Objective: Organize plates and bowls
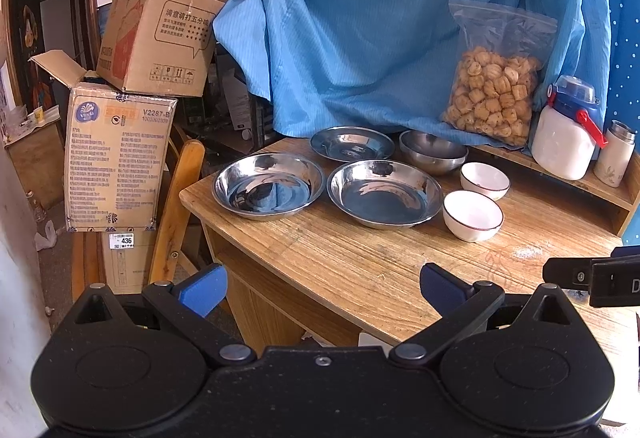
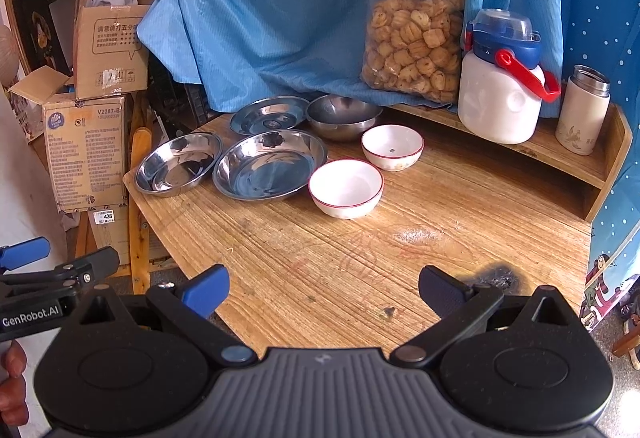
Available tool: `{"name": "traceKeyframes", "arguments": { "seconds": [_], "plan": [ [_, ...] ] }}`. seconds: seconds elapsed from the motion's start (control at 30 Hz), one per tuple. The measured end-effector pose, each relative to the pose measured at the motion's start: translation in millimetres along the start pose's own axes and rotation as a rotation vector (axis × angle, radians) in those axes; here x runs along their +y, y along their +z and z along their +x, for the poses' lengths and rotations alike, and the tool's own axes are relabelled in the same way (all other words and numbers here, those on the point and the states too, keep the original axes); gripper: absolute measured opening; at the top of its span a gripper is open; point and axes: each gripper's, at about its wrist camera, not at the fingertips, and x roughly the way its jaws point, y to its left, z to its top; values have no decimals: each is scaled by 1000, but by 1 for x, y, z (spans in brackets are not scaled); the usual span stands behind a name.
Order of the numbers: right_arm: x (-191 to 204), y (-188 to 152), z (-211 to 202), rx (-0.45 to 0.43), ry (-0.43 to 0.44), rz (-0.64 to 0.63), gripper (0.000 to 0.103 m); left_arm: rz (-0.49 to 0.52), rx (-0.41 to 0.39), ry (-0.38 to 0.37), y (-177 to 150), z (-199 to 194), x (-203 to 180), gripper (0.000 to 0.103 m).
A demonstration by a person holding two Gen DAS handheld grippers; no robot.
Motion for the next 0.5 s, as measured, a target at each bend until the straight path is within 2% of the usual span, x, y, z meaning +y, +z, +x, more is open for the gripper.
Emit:
{"name": "traceKeyframes", "arguments": {
  "seconds": [0.5],
  "plan": [
    [-1,2,2,-1,-12,6,103,-2,0,-8,2,4,1,102]
  ]
}}
